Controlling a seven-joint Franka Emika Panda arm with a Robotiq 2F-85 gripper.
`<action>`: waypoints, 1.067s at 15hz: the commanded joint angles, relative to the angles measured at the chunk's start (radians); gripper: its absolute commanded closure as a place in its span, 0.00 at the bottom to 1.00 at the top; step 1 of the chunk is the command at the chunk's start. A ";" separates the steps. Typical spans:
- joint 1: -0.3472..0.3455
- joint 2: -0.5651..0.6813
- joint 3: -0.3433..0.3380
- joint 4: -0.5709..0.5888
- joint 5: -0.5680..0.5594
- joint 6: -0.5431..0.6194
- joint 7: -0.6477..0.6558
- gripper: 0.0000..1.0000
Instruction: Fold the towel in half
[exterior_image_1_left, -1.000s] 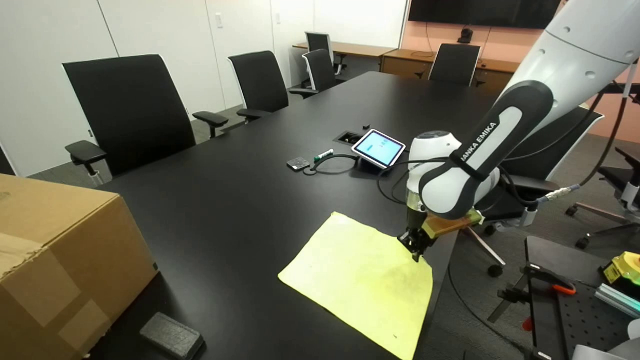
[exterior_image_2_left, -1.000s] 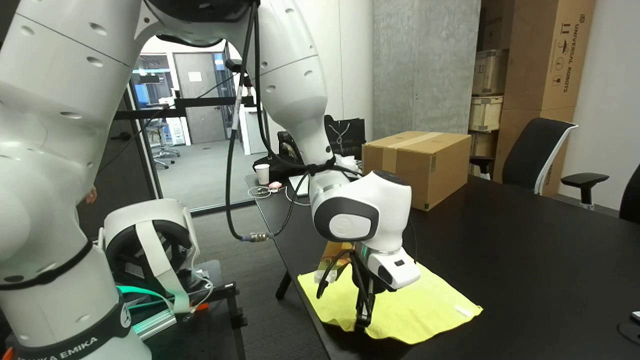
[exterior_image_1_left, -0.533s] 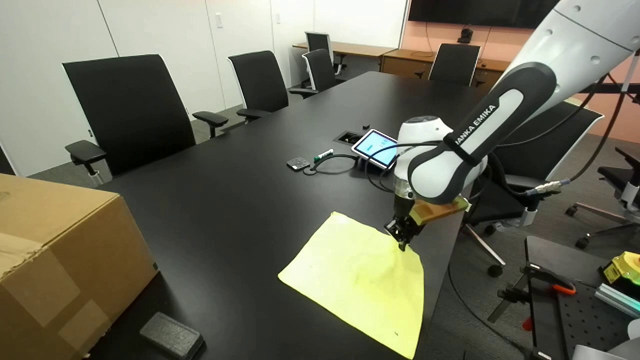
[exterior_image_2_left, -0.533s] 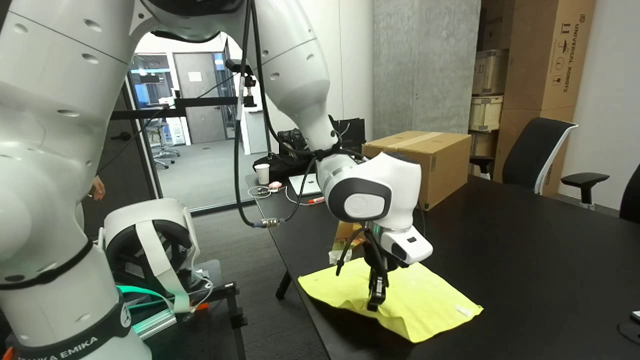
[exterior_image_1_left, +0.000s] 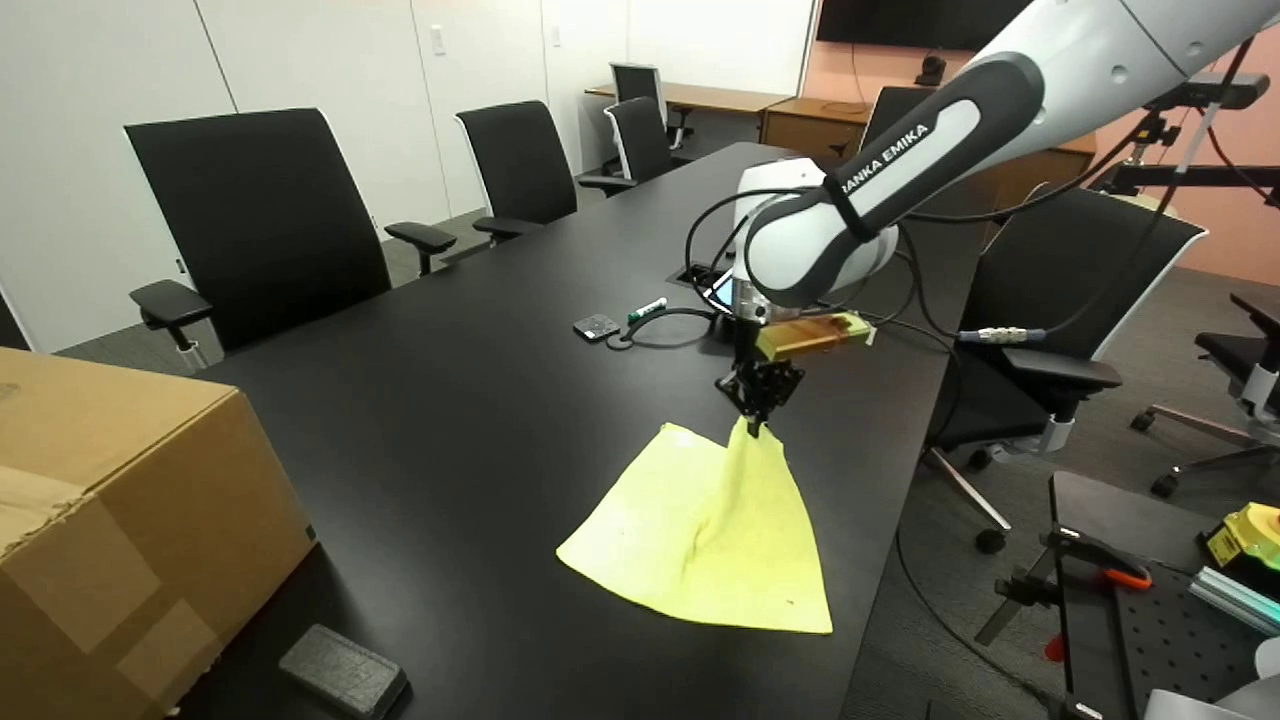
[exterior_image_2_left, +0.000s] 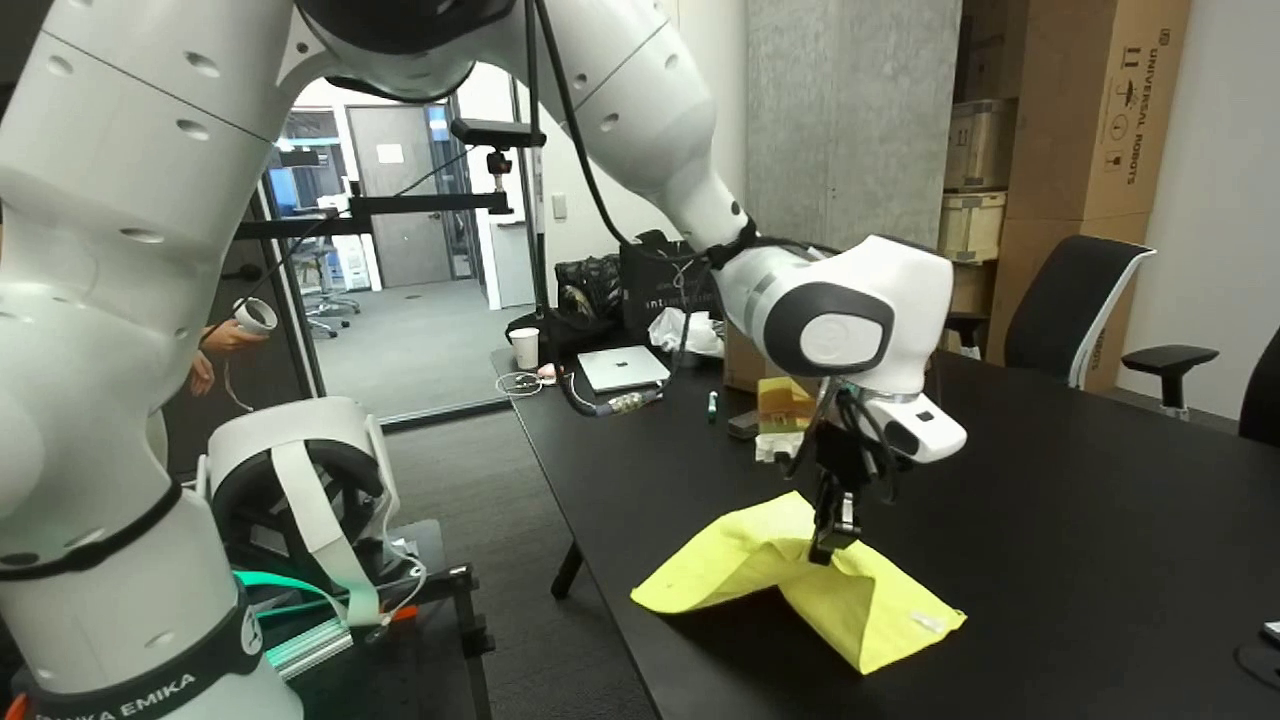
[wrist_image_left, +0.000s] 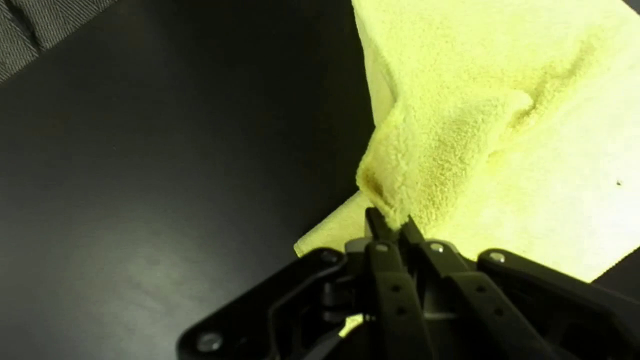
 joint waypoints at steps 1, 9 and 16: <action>-0.061 0.130 0.039 0.253 0.036 -0.157 -0.027 0.94; -0.070 0.384 0.058 0.587 0.072 -0.080 0.026 0.95; -0.005 0.531 -0.044 0.626 0.035 0.275 0.208 0.63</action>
